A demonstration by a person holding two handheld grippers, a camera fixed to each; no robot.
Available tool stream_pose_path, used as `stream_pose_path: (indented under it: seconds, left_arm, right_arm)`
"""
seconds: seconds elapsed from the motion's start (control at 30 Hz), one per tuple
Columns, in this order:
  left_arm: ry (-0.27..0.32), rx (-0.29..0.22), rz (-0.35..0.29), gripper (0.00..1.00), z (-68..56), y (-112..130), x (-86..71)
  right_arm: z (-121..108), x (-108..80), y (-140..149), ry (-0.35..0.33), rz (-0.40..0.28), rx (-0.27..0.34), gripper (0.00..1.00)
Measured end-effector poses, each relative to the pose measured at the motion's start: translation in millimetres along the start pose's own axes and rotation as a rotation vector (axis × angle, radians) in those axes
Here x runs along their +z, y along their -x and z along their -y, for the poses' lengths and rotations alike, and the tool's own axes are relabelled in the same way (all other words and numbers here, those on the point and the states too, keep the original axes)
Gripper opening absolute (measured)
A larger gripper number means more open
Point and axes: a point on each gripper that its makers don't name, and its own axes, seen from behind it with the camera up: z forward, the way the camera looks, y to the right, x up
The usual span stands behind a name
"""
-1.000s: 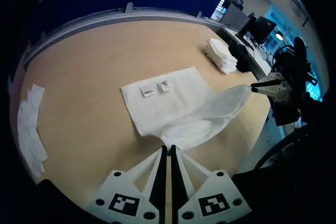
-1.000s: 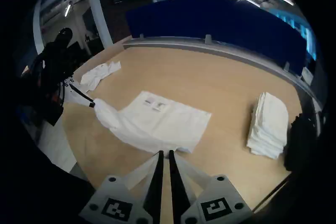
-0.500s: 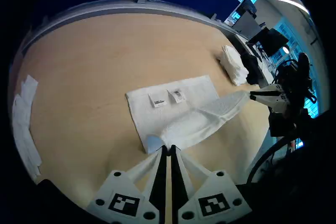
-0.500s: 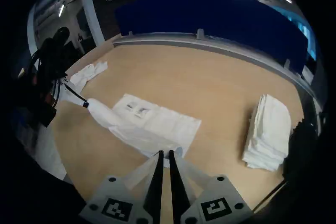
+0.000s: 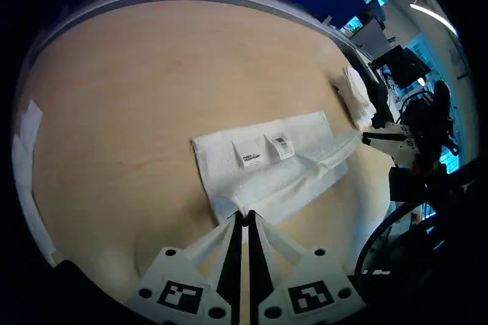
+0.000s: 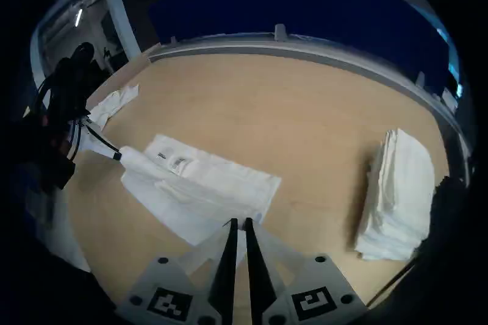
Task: Fold towel
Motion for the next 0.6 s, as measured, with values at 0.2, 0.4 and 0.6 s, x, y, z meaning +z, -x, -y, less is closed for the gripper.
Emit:
stream_pose_path:
  seconds: [0.2, 0.4, 0.6]
  left_arm:
    - [0.005, -0.009, 0.007, 0.07, 9.4, -6.6, 10.9]
    - [-0.007, 0.005, 0.018, 0.07, 18.5, -9.1, 20.6]
    - [-0.017, 0.027, 0.023, 0.07, 22.4, -10.8, 24.7]
  right_arm:
    - [-6.7, 12.0, -1.6, 0.005, 0.002, 0.015, 0.1]
    - [-9.9, 21.9, -1.4, 0.006, 0.003, 0.022, 0.1]
    - [-11.6, 26.5, -0.9, 0.012, 0.003, 0.02, 0.1]
